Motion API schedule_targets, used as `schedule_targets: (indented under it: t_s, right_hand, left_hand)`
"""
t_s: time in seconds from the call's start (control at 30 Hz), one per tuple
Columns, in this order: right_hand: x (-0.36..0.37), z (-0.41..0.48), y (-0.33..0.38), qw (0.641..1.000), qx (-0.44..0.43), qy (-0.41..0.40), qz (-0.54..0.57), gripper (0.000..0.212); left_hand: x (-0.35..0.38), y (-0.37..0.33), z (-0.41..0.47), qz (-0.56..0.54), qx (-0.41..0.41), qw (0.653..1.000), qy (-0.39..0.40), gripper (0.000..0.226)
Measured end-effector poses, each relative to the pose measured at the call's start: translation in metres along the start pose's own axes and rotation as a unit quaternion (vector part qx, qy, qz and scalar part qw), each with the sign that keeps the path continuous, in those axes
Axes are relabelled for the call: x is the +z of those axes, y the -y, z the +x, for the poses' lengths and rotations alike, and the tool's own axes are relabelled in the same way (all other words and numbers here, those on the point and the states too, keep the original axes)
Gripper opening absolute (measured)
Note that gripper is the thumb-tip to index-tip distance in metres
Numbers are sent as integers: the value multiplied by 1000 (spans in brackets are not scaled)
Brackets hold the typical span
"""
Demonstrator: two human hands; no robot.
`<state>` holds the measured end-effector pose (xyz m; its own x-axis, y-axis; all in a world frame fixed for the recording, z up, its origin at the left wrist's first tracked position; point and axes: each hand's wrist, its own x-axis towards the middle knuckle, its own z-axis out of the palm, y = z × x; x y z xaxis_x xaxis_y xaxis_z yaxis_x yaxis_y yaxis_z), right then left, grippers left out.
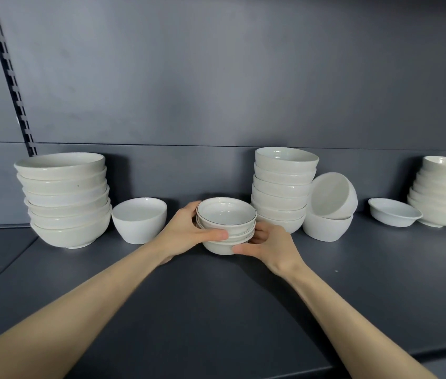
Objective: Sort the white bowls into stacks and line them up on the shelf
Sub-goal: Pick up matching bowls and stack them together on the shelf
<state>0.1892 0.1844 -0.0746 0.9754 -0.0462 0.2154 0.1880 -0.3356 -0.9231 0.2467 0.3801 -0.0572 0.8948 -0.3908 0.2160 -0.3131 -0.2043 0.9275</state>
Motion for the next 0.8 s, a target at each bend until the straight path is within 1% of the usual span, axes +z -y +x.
schedule_targets:
  t_s: [0.1,0.17,0.23,0.37,0.47,0.53,0.67,0.8]
  right_hand:
    - [-1,-7,9,1000,-4,4,12,47]
    - [-1,-16,18,1000,-8,2,20,47]
    - [-2,-29,26,1000,-13,-5,25,48]
    - [-4,-62,38,999,-21,-37,23,40]
    - [-14,-86,46,998,-13,-53,16,44]
    - [-25,-103,50,998,-7,-66,13,48]
    - [-53,-130,57,996,-7,-84,5,43]
    - [-91,-147,53,994,-6,-109,0,37]
  left_hand:
    - [-3,-7,-12,-6,11,1000,-10,54]
    - [-5,-15,-23,-16,25,999,-18,49]
    - [-6,-23,-34,-26,35,999,-15,49]
    - [0,-40,-59,-27,52,998,-8,50]
    - [11,-52,-72,-28,59,998,6,45]
    - [23,-60,-78,-31,62,997,17,44]
    - [52,-79,-82,-37,68,996,40,50]
    - [89,-99,-77,-37,81,994,69,41]
